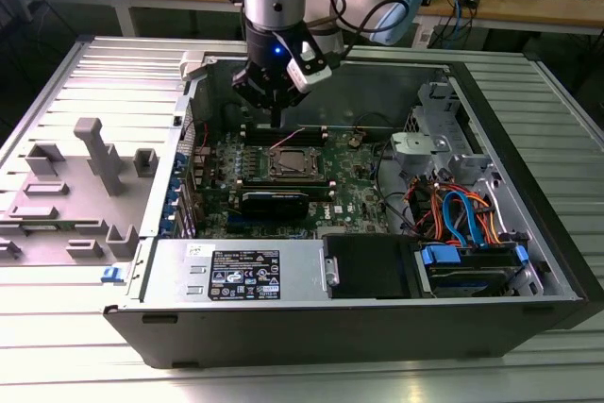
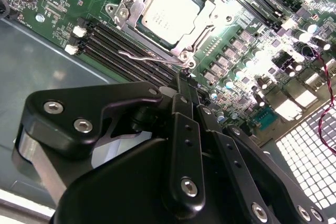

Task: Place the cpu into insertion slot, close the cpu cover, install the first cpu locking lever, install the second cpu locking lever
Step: 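Install the first cpu locking lever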

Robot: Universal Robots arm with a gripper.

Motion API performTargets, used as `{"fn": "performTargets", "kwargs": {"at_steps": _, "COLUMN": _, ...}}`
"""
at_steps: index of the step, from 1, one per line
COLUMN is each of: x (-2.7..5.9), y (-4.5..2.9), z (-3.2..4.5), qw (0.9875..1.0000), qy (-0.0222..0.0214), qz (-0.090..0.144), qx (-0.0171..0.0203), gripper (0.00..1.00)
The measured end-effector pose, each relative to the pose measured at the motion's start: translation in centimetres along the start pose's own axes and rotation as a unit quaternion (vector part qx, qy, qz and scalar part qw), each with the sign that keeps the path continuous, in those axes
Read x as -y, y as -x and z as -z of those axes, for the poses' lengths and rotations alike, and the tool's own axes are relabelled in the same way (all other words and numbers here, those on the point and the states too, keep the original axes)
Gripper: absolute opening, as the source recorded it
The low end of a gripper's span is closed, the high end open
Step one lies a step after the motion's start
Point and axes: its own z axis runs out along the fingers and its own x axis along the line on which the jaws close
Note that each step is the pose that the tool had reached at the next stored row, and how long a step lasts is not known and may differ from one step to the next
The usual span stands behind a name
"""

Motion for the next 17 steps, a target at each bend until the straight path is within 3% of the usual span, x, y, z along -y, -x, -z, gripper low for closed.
{"fn": "performTargets", "kwargs": {"at_steps": 5, "x": 0.02, "y": 0.06, "z": -0.54, "qw": 1.0, "qy": 0.0002, "qz": -0.005, "qx": 0.0001, "gripper": 0.11}}
{"fn": "performTargets", "kwargs": {"at_steps": 10, "x": 0.07, "y": 0.37, "z": -1.36, "qw": 0.9999, "qy": 0.0065, "qz": -0.015, "qx": 0.0008, "gripper": 0.11}}
{"fn": "performTargets", "kwargs": {"at_steps": 17, "x": 0.08, "y": 0.62, "z": -1.97, "qw": 0.9999, "qy": 0.0078, "qz": -0.015, "qx": 0.0009, "gripper": 0.11}}
